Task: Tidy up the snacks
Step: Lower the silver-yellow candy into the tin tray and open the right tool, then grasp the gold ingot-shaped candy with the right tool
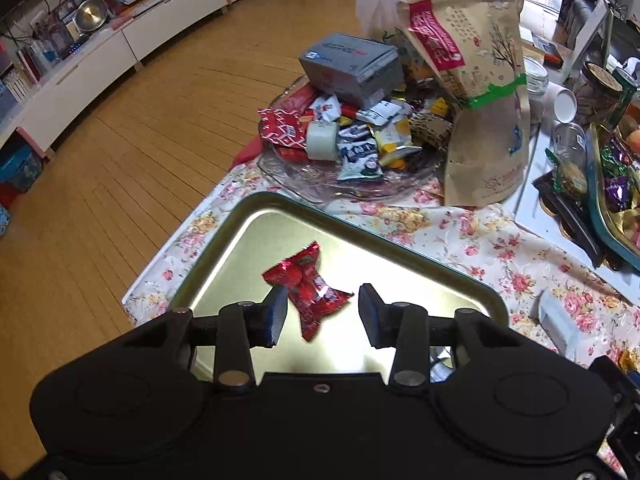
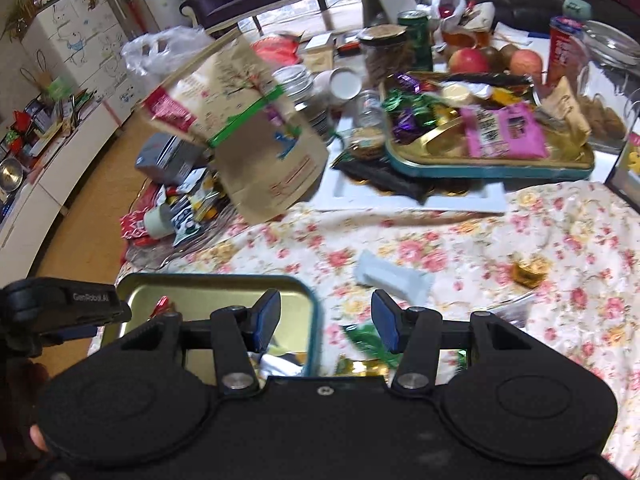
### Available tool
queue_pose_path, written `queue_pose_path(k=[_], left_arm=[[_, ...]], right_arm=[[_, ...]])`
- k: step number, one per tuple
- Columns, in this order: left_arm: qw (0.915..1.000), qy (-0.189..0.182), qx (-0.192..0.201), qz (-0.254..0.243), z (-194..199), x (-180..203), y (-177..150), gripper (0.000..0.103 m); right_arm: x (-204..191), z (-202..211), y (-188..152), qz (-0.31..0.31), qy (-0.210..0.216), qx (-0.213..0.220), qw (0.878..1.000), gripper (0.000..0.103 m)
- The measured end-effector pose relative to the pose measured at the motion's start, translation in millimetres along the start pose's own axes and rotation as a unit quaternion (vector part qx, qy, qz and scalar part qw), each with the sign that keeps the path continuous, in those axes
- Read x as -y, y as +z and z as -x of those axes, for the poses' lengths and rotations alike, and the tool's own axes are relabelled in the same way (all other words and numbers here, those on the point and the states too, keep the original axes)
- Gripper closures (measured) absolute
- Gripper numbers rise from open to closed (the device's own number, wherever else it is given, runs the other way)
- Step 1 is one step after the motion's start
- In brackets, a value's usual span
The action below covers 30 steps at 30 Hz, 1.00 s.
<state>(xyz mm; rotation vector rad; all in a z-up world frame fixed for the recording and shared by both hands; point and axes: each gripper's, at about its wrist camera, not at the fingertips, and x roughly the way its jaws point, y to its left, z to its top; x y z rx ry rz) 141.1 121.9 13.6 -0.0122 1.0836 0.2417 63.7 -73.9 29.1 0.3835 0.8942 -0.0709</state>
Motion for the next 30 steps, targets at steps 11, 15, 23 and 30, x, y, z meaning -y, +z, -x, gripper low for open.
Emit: queue_pose_path(k=[11, 15, 23, 30], left_arm=[[0.9907, -0.076, -0.042, -0.105, 14.5, 72.1, -25.8, 0.053], [0.9826, -0.116, -0.045, -0.138, 28.6, 93.6, -32.6, 0.053], [0.96, -0.194, -0.071, -0.189, 49.6, 119.7, -52.3, 0.054], [0.9417, -0.255, -0.09, -0.2, 61.7, 121.8, -52.0, 0.054]], right_arm=[[80.9, 11.6, -7.6, -0.005, -0.051, -0.023, 0.998, 0.05], [110.6, 11.3, -17.1, -0.022, -0.067, -0.039, 0.997, 0.05], [147.4, 0.1, -28.3, -0.065, -0.07, -0.079, 0.992, 0.054], [176.8, -12.4, -20.9, -0.154, -0.092, -0.083, 0.98, 0.054]])
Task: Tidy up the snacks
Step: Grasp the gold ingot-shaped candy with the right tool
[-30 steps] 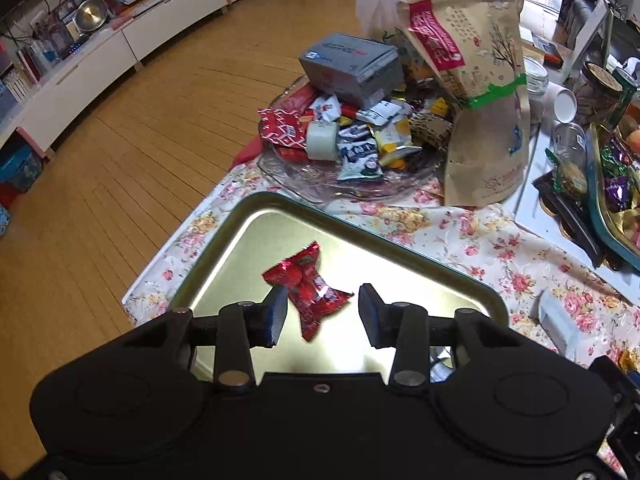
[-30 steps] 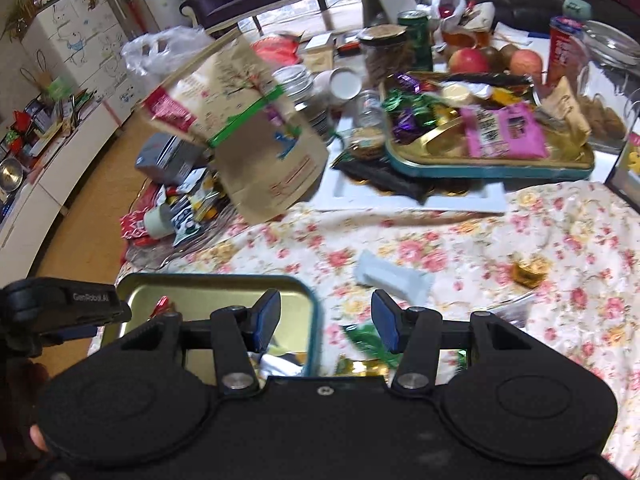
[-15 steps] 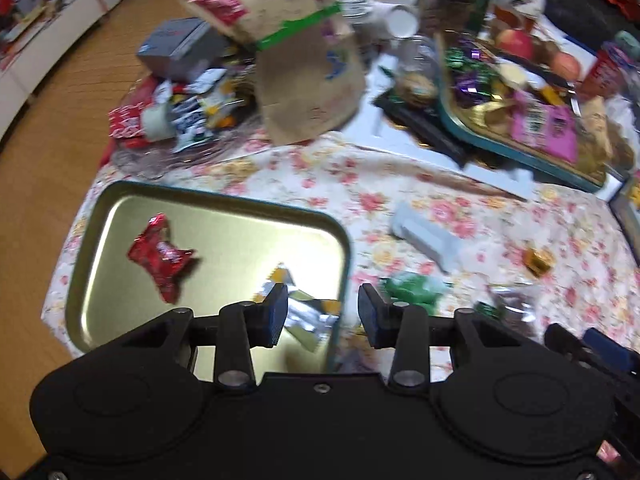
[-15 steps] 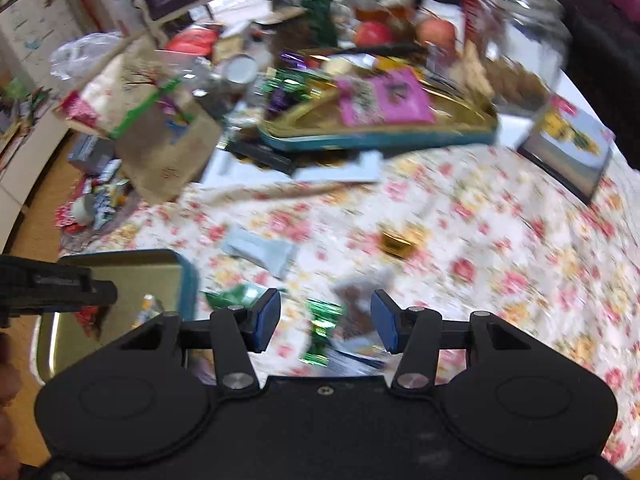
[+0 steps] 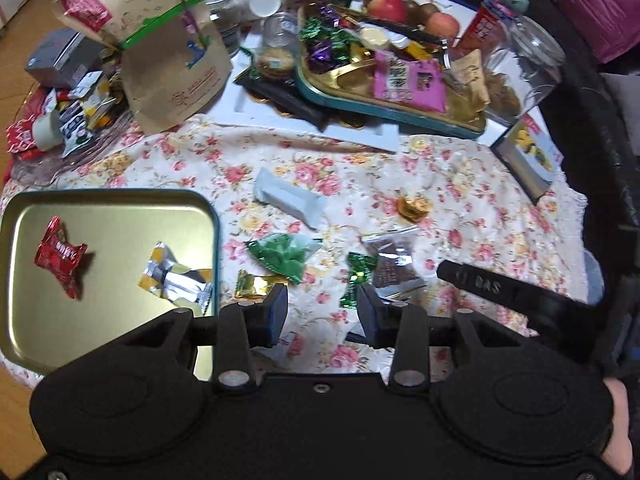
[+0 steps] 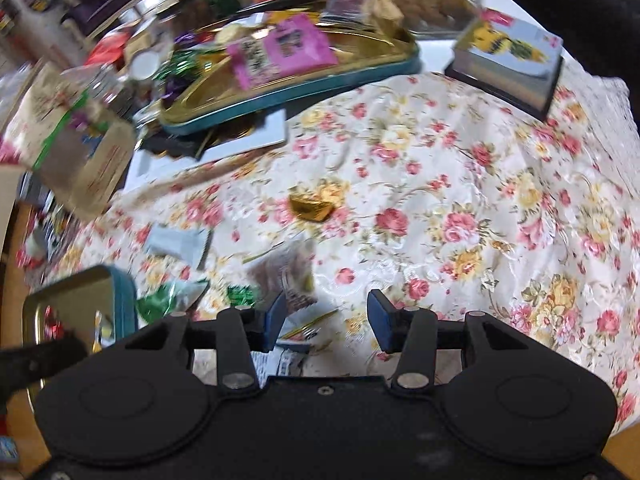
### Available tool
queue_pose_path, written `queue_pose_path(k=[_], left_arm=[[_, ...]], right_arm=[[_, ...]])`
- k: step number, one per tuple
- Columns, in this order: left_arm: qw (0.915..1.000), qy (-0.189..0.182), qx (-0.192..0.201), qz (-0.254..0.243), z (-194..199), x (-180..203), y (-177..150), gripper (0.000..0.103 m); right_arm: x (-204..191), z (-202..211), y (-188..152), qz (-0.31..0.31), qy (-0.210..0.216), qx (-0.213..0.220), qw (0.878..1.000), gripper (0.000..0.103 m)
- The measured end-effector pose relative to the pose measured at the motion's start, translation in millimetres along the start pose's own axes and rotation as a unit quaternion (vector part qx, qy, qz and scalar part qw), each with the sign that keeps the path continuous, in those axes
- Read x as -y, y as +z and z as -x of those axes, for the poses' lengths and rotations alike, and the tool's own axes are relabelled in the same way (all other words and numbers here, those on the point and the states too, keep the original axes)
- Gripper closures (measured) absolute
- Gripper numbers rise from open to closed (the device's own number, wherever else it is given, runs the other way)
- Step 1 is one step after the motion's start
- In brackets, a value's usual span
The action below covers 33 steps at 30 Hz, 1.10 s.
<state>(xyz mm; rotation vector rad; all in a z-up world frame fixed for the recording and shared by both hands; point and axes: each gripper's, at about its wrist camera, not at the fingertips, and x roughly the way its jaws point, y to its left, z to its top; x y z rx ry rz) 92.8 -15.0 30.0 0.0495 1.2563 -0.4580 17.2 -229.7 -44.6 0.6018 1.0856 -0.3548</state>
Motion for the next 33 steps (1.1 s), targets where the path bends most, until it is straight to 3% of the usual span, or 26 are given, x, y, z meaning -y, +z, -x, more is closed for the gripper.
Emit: queue_pose_path(k=[6, 15, 31, 33], left_arm=[[0.999, -0.037, 0.023, 0.008, 20.1, -7.0, 8.8, 0.054], [0.9977, -0.036, 0.046, 0.035, 34.3, -28.2, 20.0, 0.055], [0.998, -0.039, 0.028, 0.04, 27.8, -30.1, 23.2, 0.055], [0.9981, -0.038, 0.027, 0.04, 26.6, -28.8, 23.6, 0.055]], right_arm=[[4.5, -0.4, 20.7, -0.012, -0.036, 0.028, 0.999, 0.054], [-16.4, -37.2, 46.3, 0.001, -0.035, 0.034, 0.999, 0.054], [-42.4, -88.6, 57.9, 0.005, -0.057, 0.015, 0.998, 0.054], [-41.9, -90.3, 57.6, 0.009, -0.057, 0.009, 0.998, 0.058]])
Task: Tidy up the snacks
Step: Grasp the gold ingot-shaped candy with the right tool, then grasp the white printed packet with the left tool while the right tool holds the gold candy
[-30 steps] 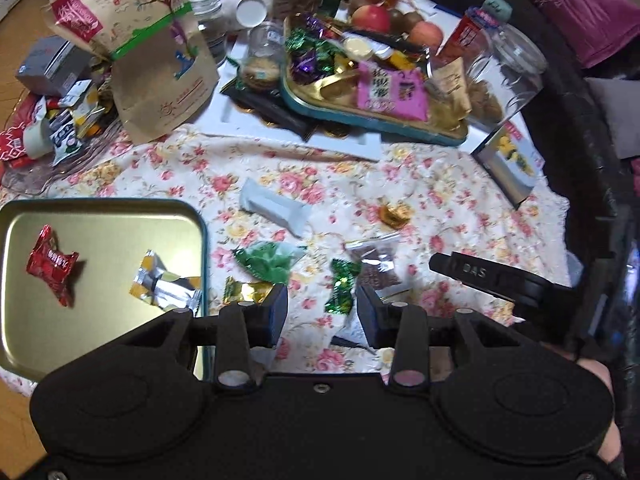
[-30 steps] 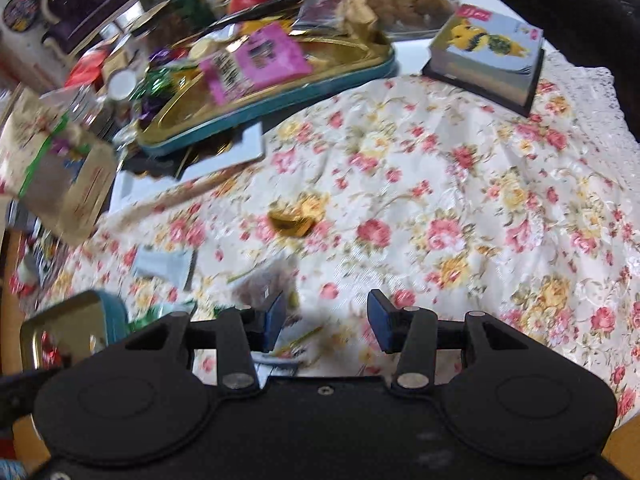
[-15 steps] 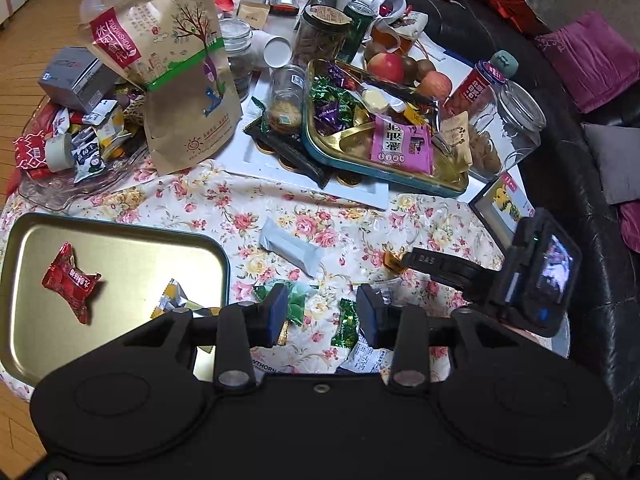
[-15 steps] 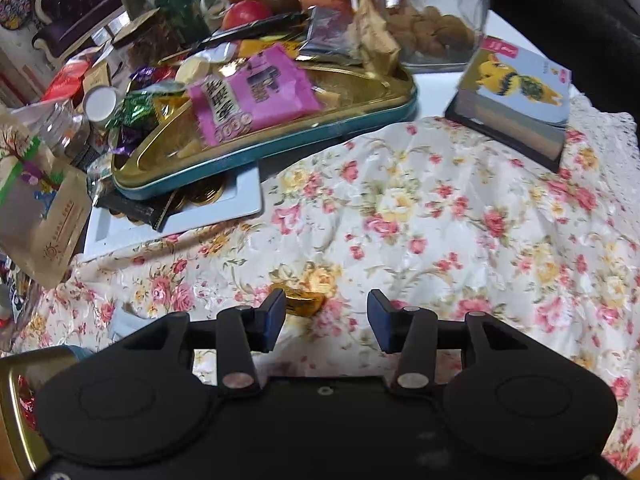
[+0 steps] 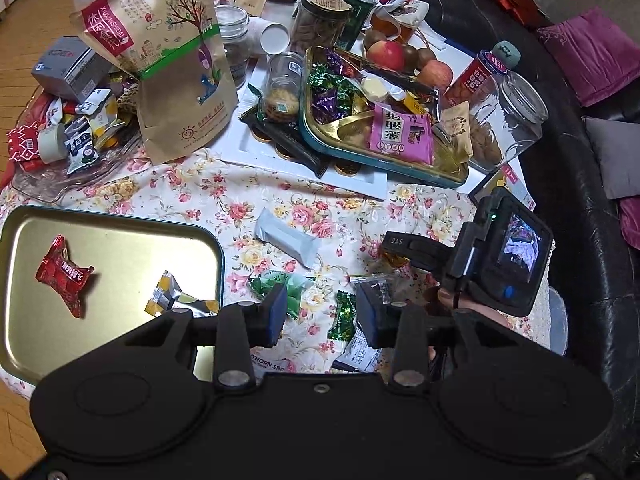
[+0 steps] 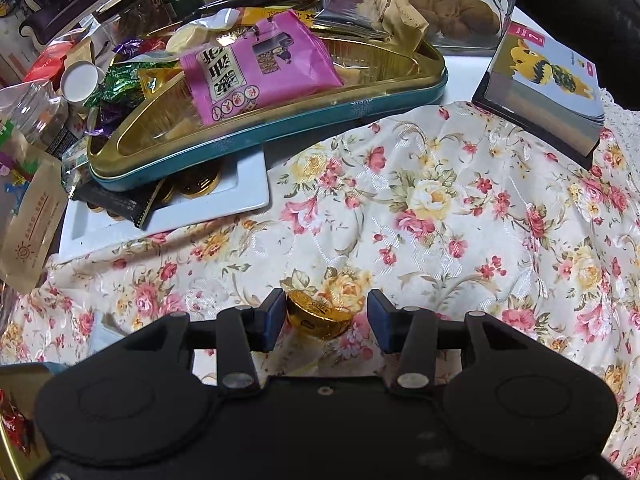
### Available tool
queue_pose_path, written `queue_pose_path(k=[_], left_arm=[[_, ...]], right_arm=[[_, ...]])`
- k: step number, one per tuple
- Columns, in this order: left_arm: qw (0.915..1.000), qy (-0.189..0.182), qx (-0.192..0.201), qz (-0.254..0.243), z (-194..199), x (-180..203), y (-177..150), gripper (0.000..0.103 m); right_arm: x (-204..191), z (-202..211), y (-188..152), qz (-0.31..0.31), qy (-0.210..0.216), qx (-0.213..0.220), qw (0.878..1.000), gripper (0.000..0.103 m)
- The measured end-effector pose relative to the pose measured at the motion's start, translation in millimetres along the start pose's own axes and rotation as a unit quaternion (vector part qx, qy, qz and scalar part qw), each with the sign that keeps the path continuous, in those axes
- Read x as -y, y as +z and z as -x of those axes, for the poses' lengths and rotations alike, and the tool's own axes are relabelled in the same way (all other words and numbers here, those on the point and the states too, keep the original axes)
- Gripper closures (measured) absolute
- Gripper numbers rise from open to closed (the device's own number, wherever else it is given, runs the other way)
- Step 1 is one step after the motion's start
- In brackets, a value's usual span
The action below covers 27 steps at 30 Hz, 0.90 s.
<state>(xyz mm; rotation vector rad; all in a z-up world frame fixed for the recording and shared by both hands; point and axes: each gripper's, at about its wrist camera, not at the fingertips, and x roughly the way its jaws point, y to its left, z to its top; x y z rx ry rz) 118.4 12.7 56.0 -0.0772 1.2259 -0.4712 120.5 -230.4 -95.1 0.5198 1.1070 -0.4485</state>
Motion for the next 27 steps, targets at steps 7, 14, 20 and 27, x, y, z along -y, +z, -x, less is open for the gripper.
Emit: queue_pose_path(k=[7, 14, 20, 27], left_arm=[[1.0, 0.004, -0.007, -0.003, -5.1, 2.2, -0.2, 0.055], [0.9997, 0.02, -0.013, 0.001, -14.8, 2.2, 0.1, 0.055], [0.9983, 0.049, -0.03, -0.011, -36.7, 10.1, -5.3, 0.055], [0.9948, 0.064, -0.051, -0.062, -62.0, 37.4, -27.1, 0.055]], right_arm=[[7.1, 7.6, -11.5, 0.015, 0.0, -0.006, 1.0, 0.066], [22.3, 59.7, -29.8, 0.037, -0.01, -0.006, 0.999, 0.066], [39.0, 108.6, -48.1, 0.026, 0.008, -0.006, 1.0, 0.066], [59.4, 146.7, -63.5, -0.004, 0.031, 0.016, 0.999, 0.066]])
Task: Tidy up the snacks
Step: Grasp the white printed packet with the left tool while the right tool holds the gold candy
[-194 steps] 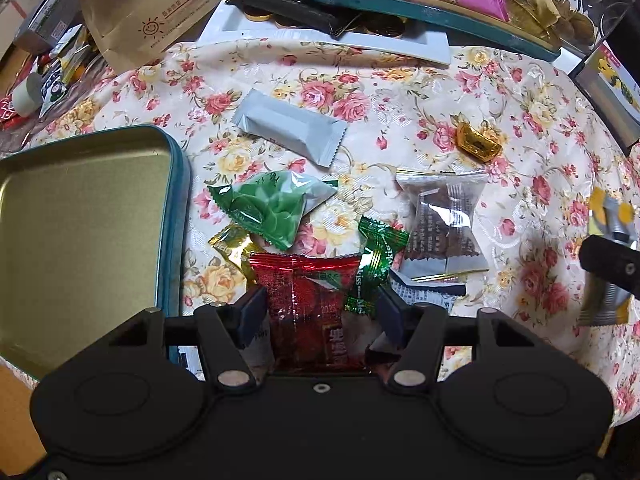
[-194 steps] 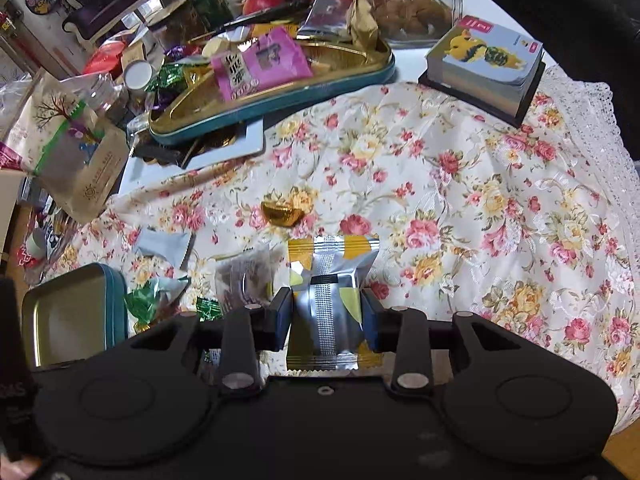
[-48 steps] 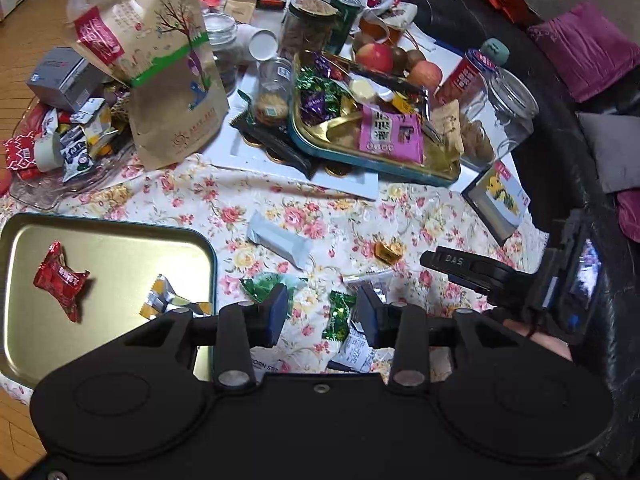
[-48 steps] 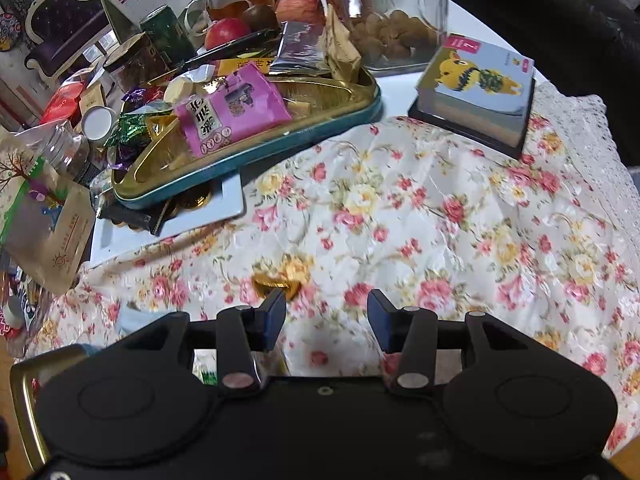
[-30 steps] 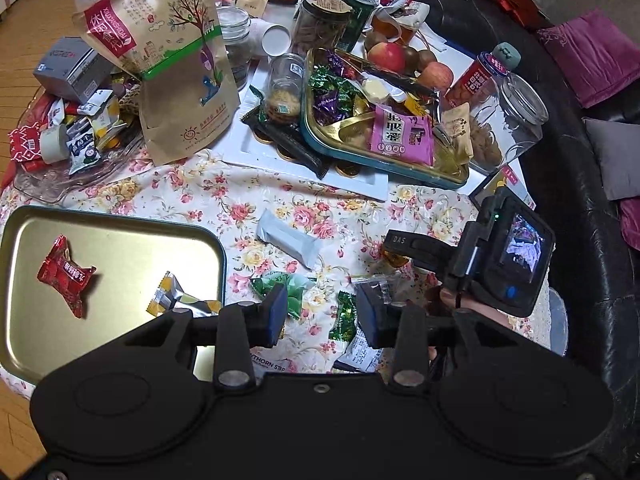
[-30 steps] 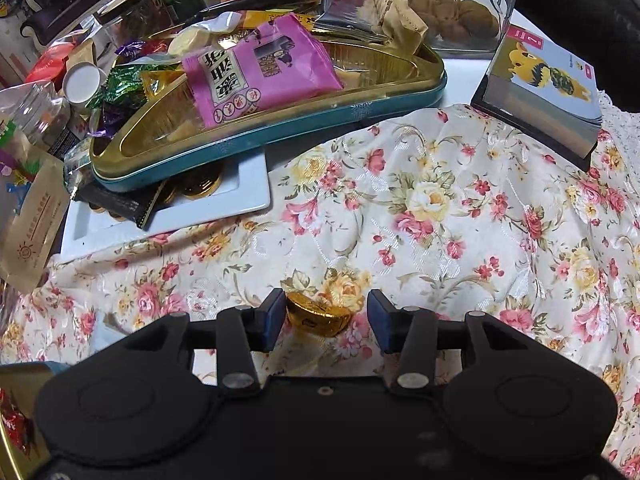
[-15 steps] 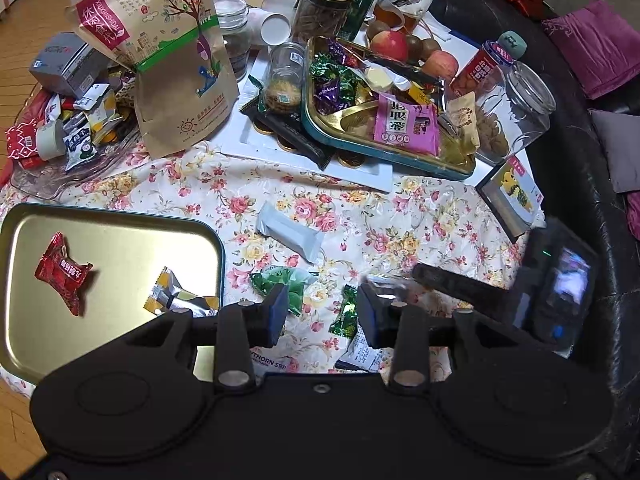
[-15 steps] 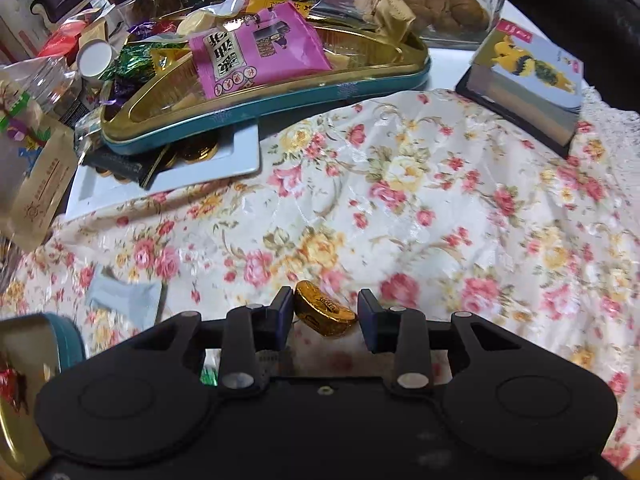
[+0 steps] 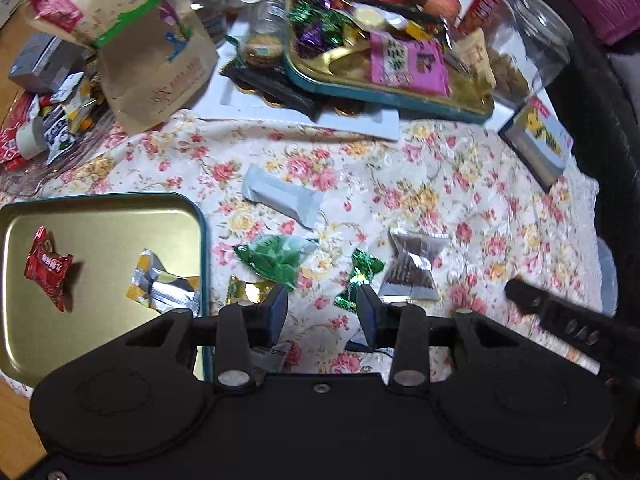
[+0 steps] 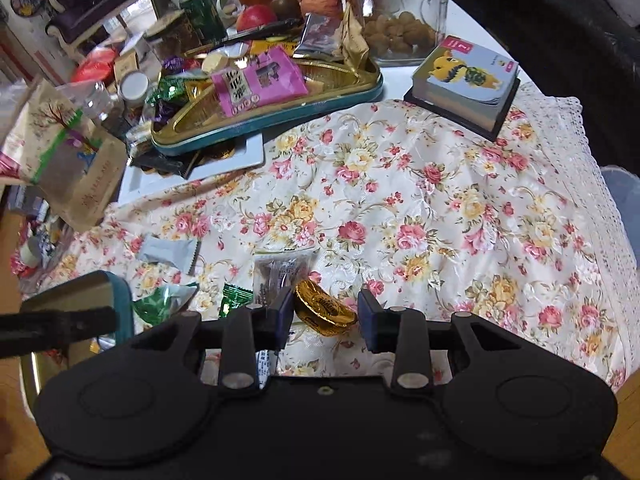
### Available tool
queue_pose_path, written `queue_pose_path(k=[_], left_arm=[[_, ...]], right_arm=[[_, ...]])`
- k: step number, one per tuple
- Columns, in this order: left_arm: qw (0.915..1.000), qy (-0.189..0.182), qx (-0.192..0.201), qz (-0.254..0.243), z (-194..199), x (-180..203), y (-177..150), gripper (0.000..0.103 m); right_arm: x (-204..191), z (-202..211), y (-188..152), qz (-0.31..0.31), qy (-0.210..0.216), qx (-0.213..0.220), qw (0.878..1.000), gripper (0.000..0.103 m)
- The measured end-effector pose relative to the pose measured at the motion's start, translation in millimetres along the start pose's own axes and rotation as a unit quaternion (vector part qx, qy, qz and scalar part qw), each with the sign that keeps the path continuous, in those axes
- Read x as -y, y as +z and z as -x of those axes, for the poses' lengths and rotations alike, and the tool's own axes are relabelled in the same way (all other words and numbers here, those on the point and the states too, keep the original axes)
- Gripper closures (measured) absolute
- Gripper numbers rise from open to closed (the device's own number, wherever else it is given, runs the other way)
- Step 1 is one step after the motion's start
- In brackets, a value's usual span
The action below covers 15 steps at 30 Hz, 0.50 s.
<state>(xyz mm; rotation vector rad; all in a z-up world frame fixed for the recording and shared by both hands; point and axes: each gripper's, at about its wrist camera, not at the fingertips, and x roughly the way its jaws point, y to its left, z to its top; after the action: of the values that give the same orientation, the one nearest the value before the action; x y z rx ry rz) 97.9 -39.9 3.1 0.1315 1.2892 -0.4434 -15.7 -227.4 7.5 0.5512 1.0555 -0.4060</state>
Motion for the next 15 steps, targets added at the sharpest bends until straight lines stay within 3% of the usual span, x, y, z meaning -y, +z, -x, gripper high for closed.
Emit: queue_pose_path(k=[7, 15], left_arm=[[0.9981, -0.003, -0.022, -0.058, -28.3, 42.7, -23.6, 0.055], [0.9945, 0.025, -0.044, -0.092, -63.8, 73.9, -35.8, 0.055]], right_arm=[[16.7, 17.7, 12.1, -0.04, -0.001, 0.034, 0.999, 0.066], [26.0, 27.3, 21.0, -0.066, 0.024, 0.041, 0.997, 0.066]])
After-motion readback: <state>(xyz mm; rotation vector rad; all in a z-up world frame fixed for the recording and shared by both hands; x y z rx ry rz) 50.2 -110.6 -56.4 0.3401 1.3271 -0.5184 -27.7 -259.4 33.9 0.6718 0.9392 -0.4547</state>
